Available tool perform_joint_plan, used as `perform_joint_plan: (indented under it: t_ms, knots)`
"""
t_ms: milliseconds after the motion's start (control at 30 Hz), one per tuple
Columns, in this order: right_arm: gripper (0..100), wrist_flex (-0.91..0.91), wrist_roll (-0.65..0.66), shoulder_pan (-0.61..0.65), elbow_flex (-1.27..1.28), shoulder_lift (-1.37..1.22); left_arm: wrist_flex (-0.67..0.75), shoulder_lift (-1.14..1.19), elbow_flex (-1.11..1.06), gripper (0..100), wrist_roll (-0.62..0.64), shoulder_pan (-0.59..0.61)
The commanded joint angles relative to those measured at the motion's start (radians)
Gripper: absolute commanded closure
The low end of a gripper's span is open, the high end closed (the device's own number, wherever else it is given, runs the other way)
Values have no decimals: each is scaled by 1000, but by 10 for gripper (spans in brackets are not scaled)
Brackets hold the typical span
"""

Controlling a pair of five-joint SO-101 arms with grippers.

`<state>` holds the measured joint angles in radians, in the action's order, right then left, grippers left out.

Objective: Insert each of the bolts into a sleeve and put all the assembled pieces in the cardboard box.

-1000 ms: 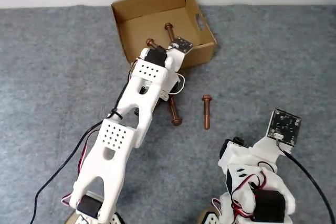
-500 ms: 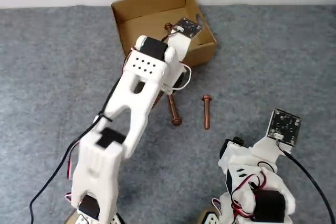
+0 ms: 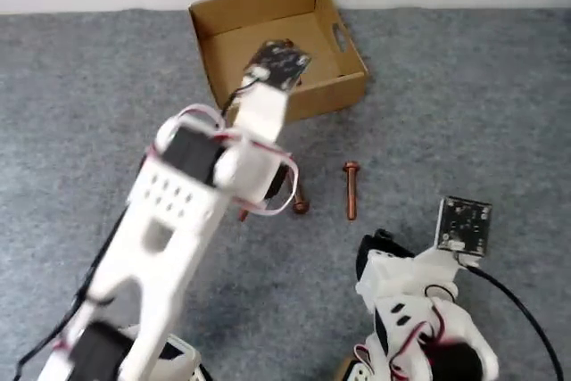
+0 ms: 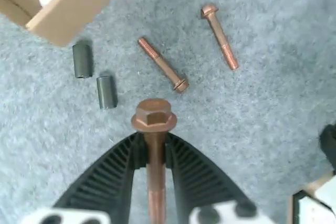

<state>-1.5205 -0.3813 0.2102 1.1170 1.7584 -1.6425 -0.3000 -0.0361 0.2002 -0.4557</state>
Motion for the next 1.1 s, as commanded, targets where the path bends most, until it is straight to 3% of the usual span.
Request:
perform_joint_plan:
  t_ms: [0,600,767,1067]
  knots:
    - [991,30,-5,58,-6,19,48,-189,-97,996,43,-3]
    - [991,33,0,321,-9,25,183,-743,-495,996,265,5]
    - [991,58,77,375,-11,27,193,-913,-541,996,308,5]
    - [991,217,241,530,-6,19,347,-1166,-671,996,302,5]
